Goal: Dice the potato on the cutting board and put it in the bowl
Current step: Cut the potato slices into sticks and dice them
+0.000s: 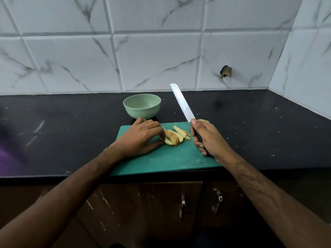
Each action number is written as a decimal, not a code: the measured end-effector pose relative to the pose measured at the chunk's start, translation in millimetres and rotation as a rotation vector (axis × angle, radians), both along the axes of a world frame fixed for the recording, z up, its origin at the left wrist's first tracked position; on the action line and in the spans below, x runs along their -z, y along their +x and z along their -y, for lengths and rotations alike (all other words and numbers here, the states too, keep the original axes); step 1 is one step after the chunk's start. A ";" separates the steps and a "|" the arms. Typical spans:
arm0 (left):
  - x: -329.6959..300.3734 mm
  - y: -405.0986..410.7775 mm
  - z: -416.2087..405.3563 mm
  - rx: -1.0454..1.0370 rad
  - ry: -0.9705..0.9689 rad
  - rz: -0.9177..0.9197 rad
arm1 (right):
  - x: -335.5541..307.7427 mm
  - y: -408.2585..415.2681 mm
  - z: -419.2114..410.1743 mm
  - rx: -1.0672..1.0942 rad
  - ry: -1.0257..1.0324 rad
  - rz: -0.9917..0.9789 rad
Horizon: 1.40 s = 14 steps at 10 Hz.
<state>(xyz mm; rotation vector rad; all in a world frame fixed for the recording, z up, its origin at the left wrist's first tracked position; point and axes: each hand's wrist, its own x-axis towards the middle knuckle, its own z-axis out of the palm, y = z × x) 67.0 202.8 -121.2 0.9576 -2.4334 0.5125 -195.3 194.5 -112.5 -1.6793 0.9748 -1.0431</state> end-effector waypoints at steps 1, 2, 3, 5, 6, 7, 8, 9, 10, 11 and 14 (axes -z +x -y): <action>2.6 2.2 -1.4 -0.016 -0.059 0.037 | 0.2 0.0 0.5 0.001 -0.001 0.001; 1.3 -2.9 0.6 -0.035 -0.088 0.117 | 0.2 0.1 -0.1 0.004 0.001 0.005; -1.7 -6.3 0.8 -0.048 -0.017 0.136 | 0.6 1.2 -1.5 0.005 0.002 0.007; -0.2 2.9 -10.9 -0.082 0.074 0.153 | 0.1 0.2 -1.6 0.013 -0.006 -0.004; -2.0 0.5 -13.4 -0.167 0.119 0.175 | 0.2 1.4 -2.5 0.012 -0.009 -0.010; -5.1 -3.7 -10.9 -0.200 0.168 0.174 | 0.9 3.1 -2.7 0.016 -0.009 -0.013; -8.8 -8.4 -10.7 -0.188 0.203 0.151 | 0.6 1.9 -2.5 0.021 -0.015 -0.019; -9.9 -10.3 -13.2 -0.195 0.212 0.156 | -0.6 0.4 -2.3 0.021 -0.021 -0.024; -9.9 -9.0 -15.7 -0.189 0.246 0.143 | -0.7 0.9 -3.3 0.022 -0.024 -0.032; -10.3 -6.4 -15.4 -0.151 0.275 0.133 | -0.7 1.5 -3.9 0.019 -0.025 -0.031; -4.3 -0.1 -37.6 -0.103 0.268 0.091 | -2.0 0.5 -4.5 0.018 -0.033 -0.051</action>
